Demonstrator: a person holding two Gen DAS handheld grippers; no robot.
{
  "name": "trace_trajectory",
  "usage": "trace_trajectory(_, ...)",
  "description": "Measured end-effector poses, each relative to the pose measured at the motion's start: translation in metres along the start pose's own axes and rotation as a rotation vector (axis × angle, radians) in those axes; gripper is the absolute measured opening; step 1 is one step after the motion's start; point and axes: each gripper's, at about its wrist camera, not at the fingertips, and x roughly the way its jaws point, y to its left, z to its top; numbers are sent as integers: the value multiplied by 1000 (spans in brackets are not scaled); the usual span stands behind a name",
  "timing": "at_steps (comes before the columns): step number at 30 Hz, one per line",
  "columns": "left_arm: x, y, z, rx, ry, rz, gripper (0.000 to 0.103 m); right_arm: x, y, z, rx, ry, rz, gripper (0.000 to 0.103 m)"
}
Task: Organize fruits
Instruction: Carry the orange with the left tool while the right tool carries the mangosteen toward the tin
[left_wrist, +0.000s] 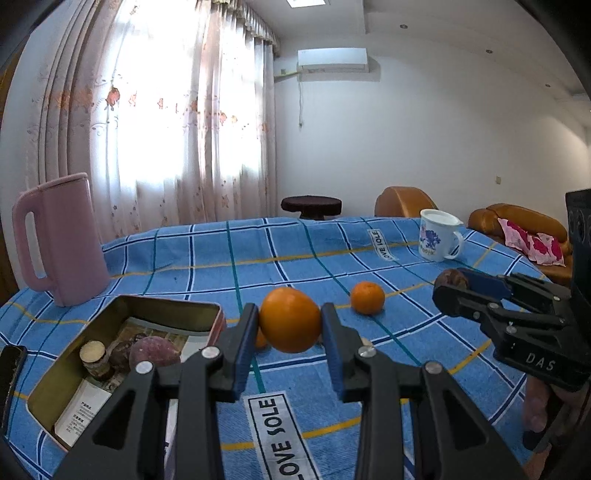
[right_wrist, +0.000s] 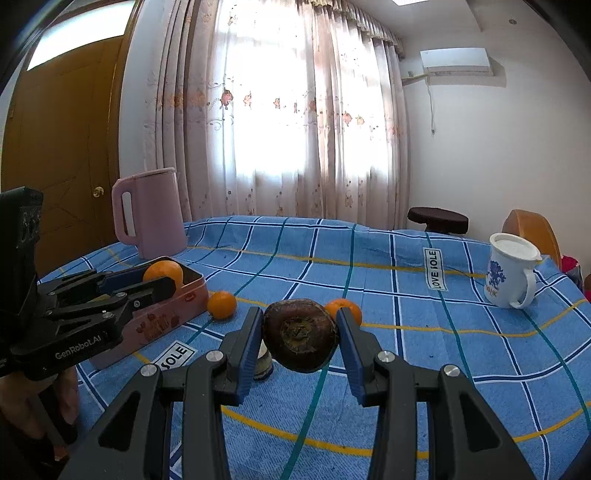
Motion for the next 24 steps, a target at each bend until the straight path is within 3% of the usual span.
trace_trajectory(10, -2, 8, -1, -27, 16, 0, 36, 0, 10, 2, -48, -10, -14, 42)
trace_trajectory(24, -10, 62, -2, -113, 47, 73, 36, 31, 64, 25, -124, 13, 96, 42)
